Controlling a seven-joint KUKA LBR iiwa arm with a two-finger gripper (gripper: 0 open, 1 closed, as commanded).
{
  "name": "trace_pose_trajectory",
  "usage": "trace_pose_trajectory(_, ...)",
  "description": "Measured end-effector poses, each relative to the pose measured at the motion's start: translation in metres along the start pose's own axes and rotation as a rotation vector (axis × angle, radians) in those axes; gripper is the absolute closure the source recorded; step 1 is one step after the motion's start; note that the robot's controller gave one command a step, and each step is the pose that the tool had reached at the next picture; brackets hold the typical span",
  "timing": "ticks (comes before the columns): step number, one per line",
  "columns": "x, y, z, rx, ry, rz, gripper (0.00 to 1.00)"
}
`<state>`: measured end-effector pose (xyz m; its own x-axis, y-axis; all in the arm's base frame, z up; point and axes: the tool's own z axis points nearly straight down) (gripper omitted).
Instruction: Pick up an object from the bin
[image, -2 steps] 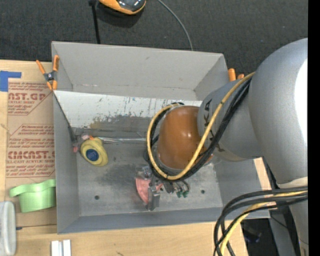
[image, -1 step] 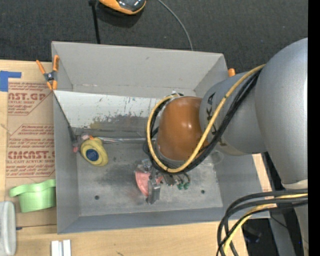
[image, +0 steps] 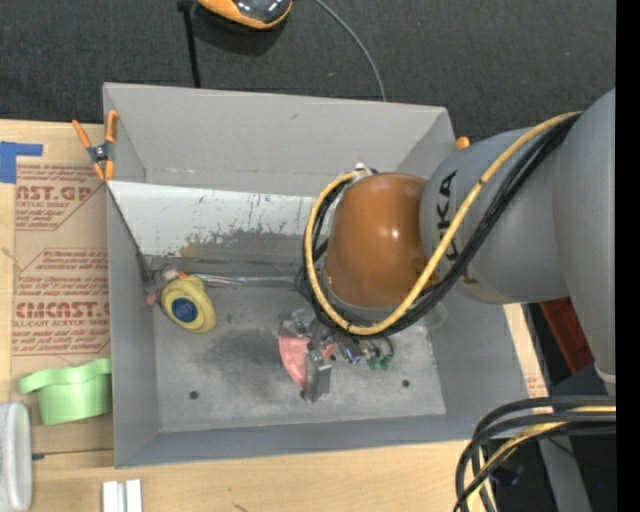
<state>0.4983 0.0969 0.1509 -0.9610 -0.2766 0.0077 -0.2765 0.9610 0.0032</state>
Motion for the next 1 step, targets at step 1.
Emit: trace_pose_trajectory(1,-0.0185,0.0083,-0.1774,0.002,-0.019,-0.031,1.00)
